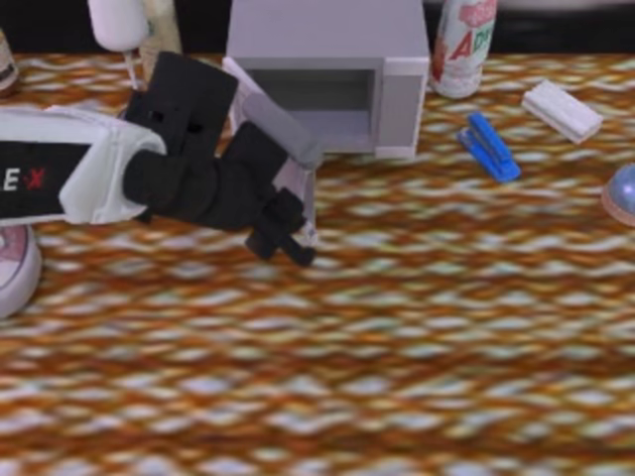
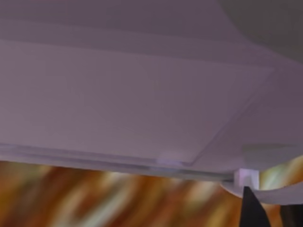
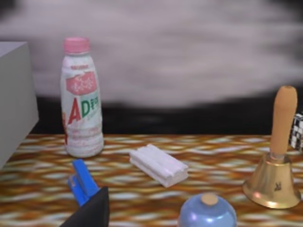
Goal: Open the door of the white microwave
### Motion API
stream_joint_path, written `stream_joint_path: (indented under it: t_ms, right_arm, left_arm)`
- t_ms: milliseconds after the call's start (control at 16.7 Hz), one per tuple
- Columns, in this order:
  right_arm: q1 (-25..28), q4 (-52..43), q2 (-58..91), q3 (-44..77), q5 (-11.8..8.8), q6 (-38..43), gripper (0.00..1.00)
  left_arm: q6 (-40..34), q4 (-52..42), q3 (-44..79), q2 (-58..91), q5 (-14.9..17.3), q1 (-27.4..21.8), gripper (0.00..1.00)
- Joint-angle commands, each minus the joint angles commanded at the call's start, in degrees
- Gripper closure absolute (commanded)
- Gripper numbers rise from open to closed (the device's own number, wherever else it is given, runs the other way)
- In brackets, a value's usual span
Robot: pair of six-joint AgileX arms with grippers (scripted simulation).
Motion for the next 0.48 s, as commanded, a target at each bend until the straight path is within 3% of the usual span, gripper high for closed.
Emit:
stream_joint_path:
  t_ms: [480]
  right_arm:
    - [0.00,0.00,0.00,0.00,0.00,0.00,0.00]
  left_arm:
    - [3.64,-1.24,-0.31,-0.45,2.67,1.50,1.00]
